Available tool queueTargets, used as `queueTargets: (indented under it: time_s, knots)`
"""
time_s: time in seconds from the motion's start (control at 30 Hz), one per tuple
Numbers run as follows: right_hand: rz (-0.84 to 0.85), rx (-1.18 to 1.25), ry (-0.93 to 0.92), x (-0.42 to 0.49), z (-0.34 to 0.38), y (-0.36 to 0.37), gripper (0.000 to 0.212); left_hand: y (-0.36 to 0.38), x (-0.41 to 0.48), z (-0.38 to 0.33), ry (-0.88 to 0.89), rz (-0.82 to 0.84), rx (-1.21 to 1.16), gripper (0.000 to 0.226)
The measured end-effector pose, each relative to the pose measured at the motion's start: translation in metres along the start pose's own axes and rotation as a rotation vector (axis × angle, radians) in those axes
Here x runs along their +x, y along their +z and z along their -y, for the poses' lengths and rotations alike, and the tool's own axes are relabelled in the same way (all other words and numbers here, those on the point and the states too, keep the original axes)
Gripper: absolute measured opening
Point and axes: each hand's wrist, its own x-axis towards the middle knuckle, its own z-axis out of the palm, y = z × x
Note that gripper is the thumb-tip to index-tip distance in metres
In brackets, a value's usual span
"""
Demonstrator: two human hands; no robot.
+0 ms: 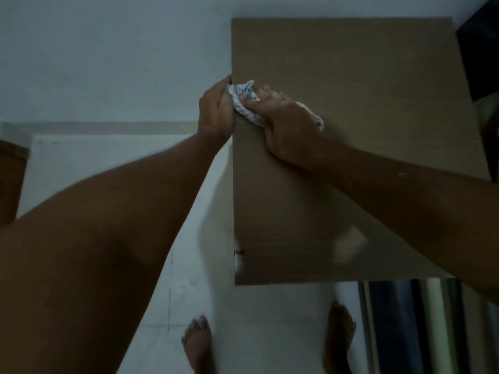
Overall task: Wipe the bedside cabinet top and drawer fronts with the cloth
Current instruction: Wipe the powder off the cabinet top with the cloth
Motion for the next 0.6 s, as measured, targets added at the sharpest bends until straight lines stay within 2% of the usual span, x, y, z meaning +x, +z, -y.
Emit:
queueTargets:
  time_s: [0.1,0.27,0.6]
  knots:
    - [-0.018,0.039,0.002,-0.028,0.01,0.004,0.054,-0.002,-0.005,-0.001,-0.07,0.009,-0.006,0.044]
    - [0.012,0.034,-0.096,-0.072,0.023,0.018,0.052,-0.005,-0.028,-0.005,-0.01,0.028,0.067,0.043]
    - [0.096,-0.008,-0.218,-0.173,0.06,0.049,0.059,-0.007,-0.08,-0.003,-0.021,-0.03,0.056,0.039]
